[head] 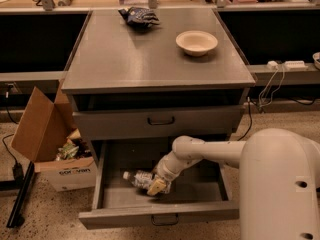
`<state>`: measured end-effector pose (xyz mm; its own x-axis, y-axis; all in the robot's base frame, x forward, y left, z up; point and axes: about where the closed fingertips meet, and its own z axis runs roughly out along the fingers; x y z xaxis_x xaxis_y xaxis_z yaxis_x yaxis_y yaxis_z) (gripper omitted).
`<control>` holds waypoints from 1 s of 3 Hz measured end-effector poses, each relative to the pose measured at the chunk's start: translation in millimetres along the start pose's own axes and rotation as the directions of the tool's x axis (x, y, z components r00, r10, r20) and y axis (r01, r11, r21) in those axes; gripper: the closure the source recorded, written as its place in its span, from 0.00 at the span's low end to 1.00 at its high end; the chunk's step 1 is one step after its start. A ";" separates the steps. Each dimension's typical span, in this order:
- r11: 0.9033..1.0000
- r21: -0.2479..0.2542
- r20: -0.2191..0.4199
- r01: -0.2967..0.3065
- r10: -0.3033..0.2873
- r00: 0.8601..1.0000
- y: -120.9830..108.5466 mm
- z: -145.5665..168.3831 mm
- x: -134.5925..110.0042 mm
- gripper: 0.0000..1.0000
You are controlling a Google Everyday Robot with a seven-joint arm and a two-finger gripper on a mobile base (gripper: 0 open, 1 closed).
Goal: Place blue plastic bottle into middle drawer
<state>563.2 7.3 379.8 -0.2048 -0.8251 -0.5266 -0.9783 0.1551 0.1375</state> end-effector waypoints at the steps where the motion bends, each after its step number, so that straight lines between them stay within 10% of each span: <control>1: 1.000 0.008 0.018 0.000 0.000 1.000 -0.9 -4.6 -0.7 0.00; 3: 0.994 0.102 0.147 0.026 -0.040 0.988 22.1 -68.7 -19.4 0.00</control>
Offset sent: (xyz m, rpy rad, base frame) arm 0.0012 -0.0182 0.0565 0.1127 -0.1112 -0.0455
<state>547.8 -10.6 450.7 -0.1675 -0.7418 -0.6494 -0.9813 0.1887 0.0376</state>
